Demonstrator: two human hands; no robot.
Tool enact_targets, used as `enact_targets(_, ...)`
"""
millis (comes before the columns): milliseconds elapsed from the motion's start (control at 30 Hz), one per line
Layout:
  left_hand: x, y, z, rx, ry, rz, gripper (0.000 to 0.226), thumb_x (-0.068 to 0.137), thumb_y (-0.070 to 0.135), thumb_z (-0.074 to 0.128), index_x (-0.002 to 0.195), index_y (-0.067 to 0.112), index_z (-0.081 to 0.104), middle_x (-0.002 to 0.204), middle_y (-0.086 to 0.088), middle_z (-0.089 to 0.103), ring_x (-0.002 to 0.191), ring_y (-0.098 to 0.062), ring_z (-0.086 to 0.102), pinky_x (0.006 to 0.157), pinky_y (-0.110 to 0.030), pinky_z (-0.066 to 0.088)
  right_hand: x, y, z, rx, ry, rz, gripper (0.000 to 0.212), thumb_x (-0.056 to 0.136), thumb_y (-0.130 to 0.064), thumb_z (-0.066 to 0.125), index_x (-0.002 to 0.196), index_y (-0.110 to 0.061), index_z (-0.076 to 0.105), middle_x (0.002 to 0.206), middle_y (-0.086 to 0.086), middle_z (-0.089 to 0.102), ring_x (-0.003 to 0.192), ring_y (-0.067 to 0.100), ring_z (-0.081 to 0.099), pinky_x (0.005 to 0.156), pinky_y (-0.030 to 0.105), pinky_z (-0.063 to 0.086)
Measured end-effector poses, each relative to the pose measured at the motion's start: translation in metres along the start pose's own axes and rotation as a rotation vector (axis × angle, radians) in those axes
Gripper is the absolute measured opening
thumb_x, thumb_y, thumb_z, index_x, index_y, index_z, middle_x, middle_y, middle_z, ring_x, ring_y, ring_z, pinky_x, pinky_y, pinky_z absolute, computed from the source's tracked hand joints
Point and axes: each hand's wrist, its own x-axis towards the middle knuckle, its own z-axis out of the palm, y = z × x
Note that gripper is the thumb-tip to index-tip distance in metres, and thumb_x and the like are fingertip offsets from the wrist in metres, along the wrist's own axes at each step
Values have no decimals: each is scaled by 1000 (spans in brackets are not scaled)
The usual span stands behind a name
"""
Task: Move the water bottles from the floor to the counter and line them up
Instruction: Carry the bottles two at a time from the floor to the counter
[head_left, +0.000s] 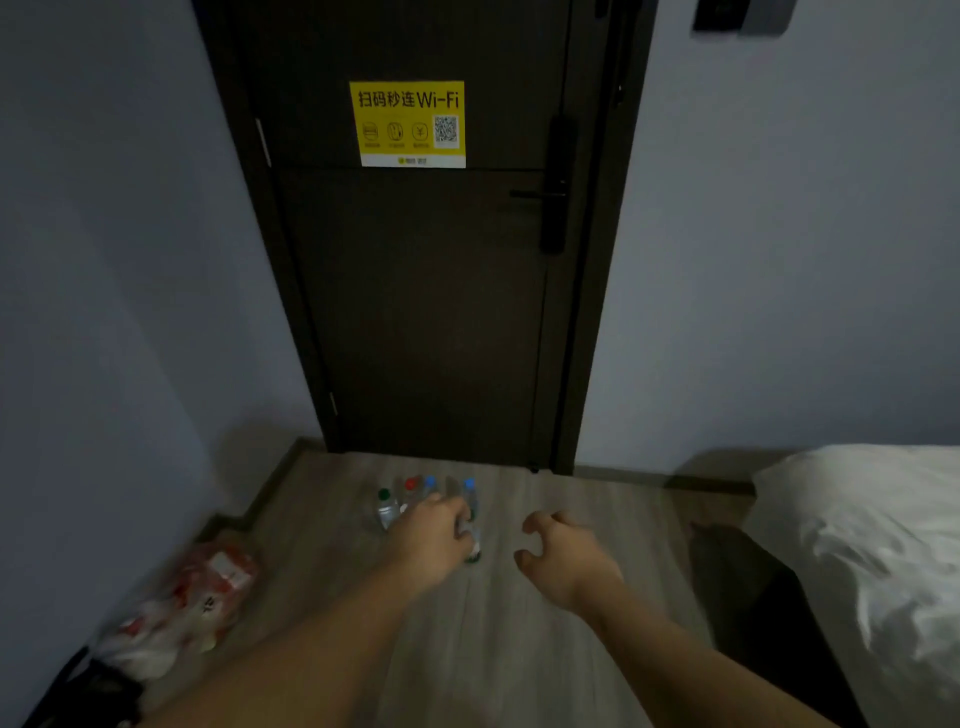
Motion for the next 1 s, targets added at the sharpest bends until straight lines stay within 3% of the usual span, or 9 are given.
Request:
enact_targets(133,69,8,14,-15,-29,-94,20,91,24,53,107,16,62,117,-6,62,108,-21,58,92,-32,47,77,33,-34,-113,-77,-72,46,95,-36,46,138,-22,38,138,7,41,127,27,42,102,38,43)
enact_targets(300,132,25,28,-36,-61,-243,32,95,23,48,123,10,58,129,-11,58,121,-26,53,96,-27,41,154,61,-70,-173,-175,-153,47,95,-36,46,139,-22,37,137,7,43,124,26,45,103,37,42)
enact_targets(400,155,29,33,-47,-85,-287,30,95,24,47,120,12,60,126,-6,60,116,-21,56,91,-22,41,195,72,-76,-200,-243,-171,47,95,-37,46,138,-23,37,135,7,45,121,25,47,102,38,43)
enact_targets(500,181,18,43,-71,-6,-342,40,89,37,46,112,12,66,112,-7,66,102,-28,63,86,-30,52,231,77,-73,-217,-318,-191,49,94,-37,45,140,-25,36,136,7,44,123,27,46,102,38,43)
enact_targets(567,197,12,42,-52,-54,-405,46,87,42,39,119,16,60,118,-6,62,108,-26,59,89,-31,49,255,75,-70,-224,-358,-207,48,94,-36,45,140,-24,36,136,7,44,124,26,46,102,37,43)
enact_targets(633,215,3,38,-49,-107,-475,37,93,33,43,124,17,54,124,-6,57,115,-23,55,93,-31,47,281,70,-68,-235,-383,-230,46,94,-35,46,138,-23,39,135,8,44,122,26,47,101,35,44)
enact_targets(1000,341,-80,30,-110,-190,-564,34,95,27,46,128,20,51,125,-8,55,114,-24,56,91,-31,47,447,7,-50,-372,-495,-219,48,95,-37,46,140,-24,35,138,7,42,126,25,44,101,36,42)
